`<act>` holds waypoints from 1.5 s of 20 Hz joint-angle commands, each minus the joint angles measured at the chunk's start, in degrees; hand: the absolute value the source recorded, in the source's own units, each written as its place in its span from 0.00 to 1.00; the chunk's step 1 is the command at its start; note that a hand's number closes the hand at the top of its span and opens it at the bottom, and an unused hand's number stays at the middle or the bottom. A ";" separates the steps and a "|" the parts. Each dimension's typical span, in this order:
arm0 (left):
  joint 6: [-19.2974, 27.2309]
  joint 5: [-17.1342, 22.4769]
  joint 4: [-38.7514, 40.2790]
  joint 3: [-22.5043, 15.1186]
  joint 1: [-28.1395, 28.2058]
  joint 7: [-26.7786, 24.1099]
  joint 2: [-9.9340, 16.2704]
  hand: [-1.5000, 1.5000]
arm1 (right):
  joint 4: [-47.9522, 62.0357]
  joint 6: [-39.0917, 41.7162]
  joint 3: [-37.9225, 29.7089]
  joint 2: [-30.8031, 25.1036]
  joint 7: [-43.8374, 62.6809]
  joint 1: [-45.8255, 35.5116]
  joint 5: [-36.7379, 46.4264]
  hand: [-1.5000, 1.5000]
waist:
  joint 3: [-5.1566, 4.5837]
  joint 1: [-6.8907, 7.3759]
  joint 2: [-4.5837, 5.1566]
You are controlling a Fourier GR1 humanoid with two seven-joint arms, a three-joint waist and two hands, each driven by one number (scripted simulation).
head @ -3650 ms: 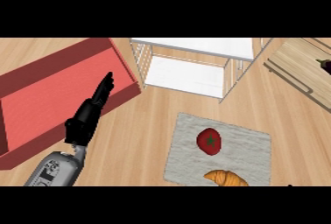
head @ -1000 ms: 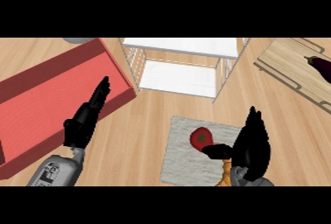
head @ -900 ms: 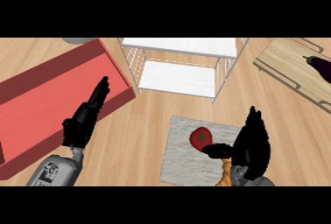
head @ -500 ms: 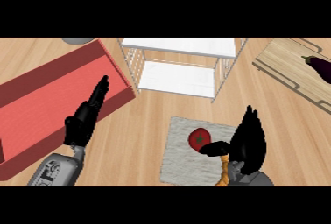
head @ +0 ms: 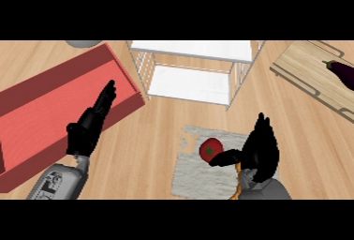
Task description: Pick the tomato from the placemat and place it in the tiered shelf
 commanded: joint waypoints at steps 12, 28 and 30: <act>-0.97 -0.71 -0.52 0.39 1.54 0.23 -0.19 0.50 | 6.49 -0.93 6.01 0.39 13.86 -4.13 1.04 1.00 | 0.15 0.13 0.38; -2.18 -2.81 2.82 -2.46 -3.52 -0.72 -3.35 0.50 | 9.41 -7.41 29.72 0.37 7.22 -28.56 -12.21 1.00 | 0.23 6.64 1.12; -3.37 -1.52 2.61 -1.81 -4.54 0.84 -2.99 0.50 | 7.36 -11.26 28.28 0.37 5.85 -29.87 -12.57 1.00 | 0.29 6.68 0.94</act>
